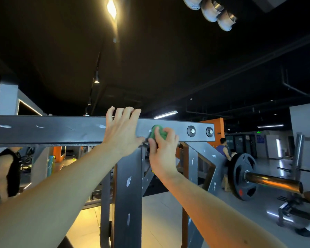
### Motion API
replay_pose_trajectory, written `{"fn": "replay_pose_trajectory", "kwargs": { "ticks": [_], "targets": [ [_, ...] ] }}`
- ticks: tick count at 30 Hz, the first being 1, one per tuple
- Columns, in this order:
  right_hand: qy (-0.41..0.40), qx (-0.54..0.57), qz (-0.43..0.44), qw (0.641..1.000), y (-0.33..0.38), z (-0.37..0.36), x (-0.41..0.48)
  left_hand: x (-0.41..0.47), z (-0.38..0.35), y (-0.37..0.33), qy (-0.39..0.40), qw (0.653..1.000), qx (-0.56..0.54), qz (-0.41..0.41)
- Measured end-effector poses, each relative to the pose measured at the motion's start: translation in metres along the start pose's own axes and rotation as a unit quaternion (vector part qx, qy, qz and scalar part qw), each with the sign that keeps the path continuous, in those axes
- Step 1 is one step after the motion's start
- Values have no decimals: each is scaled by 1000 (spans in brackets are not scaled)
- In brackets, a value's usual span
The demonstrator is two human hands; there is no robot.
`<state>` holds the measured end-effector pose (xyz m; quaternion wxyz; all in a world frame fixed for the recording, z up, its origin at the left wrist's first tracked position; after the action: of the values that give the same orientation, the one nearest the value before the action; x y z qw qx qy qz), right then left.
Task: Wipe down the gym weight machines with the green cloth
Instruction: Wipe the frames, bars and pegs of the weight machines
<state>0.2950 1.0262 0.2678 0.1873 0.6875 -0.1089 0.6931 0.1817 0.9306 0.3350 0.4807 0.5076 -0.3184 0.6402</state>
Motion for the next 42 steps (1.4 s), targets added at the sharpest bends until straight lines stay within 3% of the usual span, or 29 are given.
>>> {"fn": "replay_pose_trajectory", "kwargs": {
  "ticks": [3,7,9,11,14,16,18,20,21,24,26,28,31,32,33,35,38,40,42],
  "targets": [
    [41,20,9,999,-27,14,15,-2,5,20,-14,1000,3,28],
    [-46,7,-216,975,-40,13,37,-7,10,39,-7,999,4,38],
    [-46,-33,-170,984,2,3,34,-9,11,41,-5,999,-1,35],
    [-10,-7,-33,999,24,-7,25,-9,11,41,-8,999,-3,34],
    [77,45,100,991,1,3,23,-10,9,41,-12,999,-14,37],
    [44,73,24,996,-31,15,32,-10,9,43,-15,999,-18,39],
    [-32,42,-149,987,-51,17,35,-11,10,42,-9,999,-20,42],
    [-68,15,-200,977,-31,6,34,-10,9,40,-6,999,-24,44],
    [-67,18,-171,983,-10,0,33,-10,9,40,-7,999,-25,44],
    [7,23,63,998,35,-18,18,-11,8,42,-11,999,-23,40],
    [52,67,110,990,19,-11,23,-12,9,46,-9,999,-23,38],
    [57,54,61,995,-12,4,31,-11,11,49,-1,999,-22,34],
    [-37,72,-160,984,-37,14,37,-12,13,52,11,999,-23,23],
    [-51,47,-196,978,-24,9,37,-12,13,54,13,999,-23,21],
    [-58,6,-185,981,-4,1,37,-13,13,56,11,999,-23,21],
    [-61,-5,-60,996,41,-15,31,-14,13,63,3,999,-25,30],
    [21,41,92,995,53,-21,24,-15,15,71,1,999,-25,47],
    [48,114,84,989,28,-7,29,-15,16,75,5,998,-31,52],
    [9,126,-25,992,1,7,31,-17,18,79,10,998,-30,52]
  ]
}}
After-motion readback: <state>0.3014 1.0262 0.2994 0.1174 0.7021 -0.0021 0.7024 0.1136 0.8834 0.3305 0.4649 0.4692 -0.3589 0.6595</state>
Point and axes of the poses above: each hand's wrist, its own x-axis towards the middle knuckle, its own z-axis out of the back of the hand, y = z × x, the point moved 3 cm from there along x, towards the middle knuckle, and after that the axes turned 6 degrees about z, right-handed, at the moved point
